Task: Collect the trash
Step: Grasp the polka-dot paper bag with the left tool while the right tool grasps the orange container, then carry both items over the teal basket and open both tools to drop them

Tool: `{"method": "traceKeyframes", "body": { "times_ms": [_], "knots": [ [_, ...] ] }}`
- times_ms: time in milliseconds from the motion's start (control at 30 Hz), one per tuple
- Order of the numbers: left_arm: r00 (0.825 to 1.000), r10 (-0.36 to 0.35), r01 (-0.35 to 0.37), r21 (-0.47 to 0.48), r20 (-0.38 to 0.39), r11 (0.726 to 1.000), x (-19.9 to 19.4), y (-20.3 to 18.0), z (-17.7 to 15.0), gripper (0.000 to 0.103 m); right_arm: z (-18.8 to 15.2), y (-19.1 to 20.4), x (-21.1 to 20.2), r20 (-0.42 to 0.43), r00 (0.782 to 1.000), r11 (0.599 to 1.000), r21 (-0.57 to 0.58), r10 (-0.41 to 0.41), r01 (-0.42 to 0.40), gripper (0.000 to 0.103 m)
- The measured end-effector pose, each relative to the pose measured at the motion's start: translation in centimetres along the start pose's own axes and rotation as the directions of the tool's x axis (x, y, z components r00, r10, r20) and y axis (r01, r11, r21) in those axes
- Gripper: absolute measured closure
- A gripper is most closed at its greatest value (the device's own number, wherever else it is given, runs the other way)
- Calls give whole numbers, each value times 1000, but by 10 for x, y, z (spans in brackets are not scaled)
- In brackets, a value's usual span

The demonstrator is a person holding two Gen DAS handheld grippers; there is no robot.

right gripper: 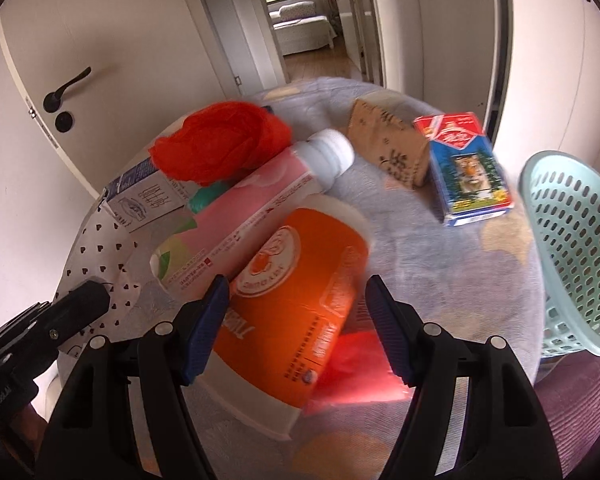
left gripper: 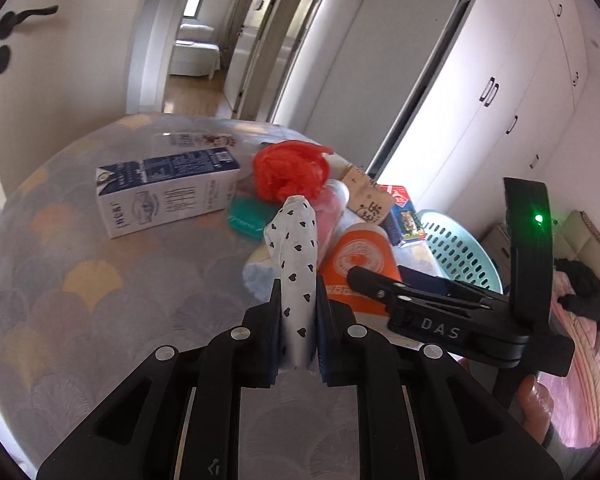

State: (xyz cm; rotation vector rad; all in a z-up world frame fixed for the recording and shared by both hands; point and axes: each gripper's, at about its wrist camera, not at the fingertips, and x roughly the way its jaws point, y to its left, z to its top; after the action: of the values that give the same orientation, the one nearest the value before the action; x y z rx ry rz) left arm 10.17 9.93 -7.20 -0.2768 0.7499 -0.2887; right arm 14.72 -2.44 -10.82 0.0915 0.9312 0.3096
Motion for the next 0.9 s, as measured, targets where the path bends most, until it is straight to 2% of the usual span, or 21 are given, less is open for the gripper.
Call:
{"method": "traceKeyframes", "body": {
  "times_ms": [267, 400, 500, 700, 900],
  "knots": [
    [1000, -6, 6, -8, 4, 1000, 0, 5, -1, 90, 6, 1, 15, -16, 999, 999, 34, 29, -28, 36],
    [1000, -4, 4, -4, 1, 1000, 2, 3, -3, 90, 10, -6, 26, -49, 995, 993, 84, 86, -81, 35],
    [1000, 2, -2, 5, -2, 1000, 4, 0, -4, 90, 9, -6, 23, -42, 996, 995, 70, 79, -76, 37],
    [1000, 4, -4, 3, 5, 1000, 1, -1, -2, 90, 5, -15, -2, 14, 995, 991, 86, 103, -104, 47],
    [1000, -4, 3, 29, 17, 1000, 0, -14, 3, 90, 13, -24, -39, 110, 989, 991, 84, 98, -107, 47]
  ]
}}
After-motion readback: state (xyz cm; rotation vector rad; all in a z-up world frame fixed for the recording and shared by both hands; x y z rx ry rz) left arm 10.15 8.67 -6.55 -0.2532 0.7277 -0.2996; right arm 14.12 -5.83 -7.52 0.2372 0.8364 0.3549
